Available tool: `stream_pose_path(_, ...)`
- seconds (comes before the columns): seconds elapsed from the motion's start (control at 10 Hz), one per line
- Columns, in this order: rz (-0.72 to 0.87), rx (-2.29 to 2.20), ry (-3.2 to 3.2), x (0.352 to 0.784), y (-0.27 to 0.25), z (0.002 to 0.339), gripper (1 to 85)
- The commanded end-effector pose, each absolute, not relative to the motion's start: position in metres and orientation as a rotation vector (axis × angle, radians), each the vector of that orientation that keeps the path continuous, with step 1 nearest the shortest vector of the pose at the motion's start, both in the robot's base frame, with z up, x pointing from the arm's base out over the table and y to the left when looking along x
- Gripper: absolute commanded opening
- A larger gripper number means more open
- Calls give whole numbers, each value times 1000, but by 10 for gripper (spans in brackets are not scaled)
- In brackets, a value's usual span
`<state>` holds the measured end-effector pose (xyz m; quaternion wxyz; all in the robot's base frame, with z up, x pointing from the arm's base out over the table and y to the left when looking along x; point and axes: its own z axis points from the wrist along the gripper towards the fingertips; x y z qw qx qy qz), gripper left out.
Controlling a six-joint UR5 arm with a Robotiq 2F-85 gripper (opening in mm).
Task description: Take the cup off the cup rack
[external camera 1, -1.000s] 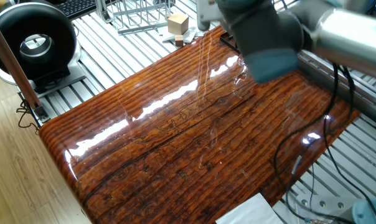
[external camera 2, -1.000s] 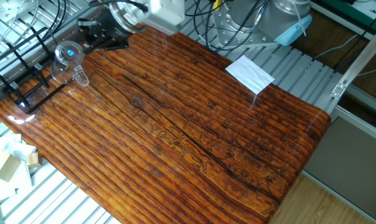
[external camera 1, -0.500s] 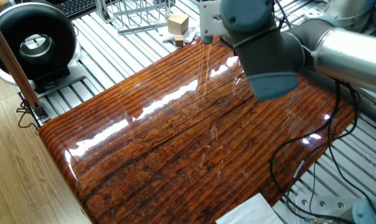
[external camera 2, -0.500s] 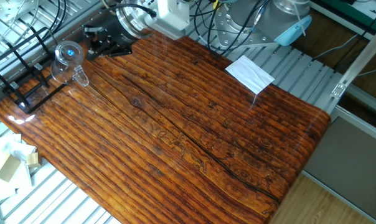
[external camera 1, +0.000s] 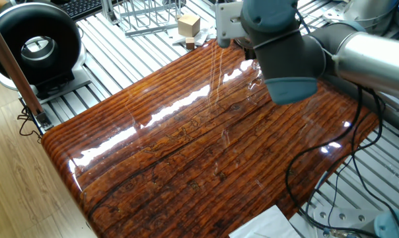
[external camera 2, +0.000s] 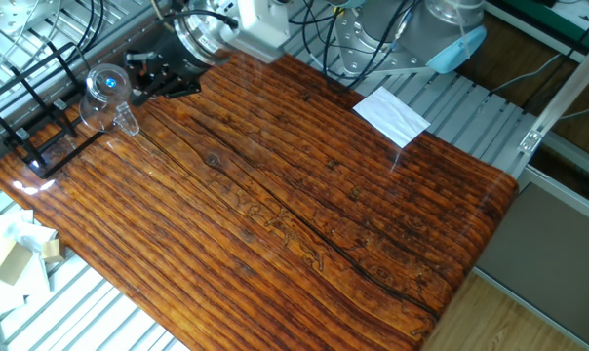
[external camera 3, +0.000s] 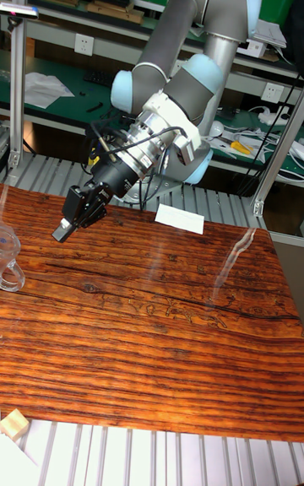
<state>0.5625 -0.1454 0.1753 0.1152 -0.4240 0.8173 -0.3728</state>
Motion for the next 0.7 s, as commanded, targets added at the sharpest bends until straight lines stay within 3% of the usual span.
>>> stream_pose_path(0.0,-1069,-1276,2389,568,-147,175,10)
stream_pose_path(0.6,-952,-1354,2417,568,-137,168,10)
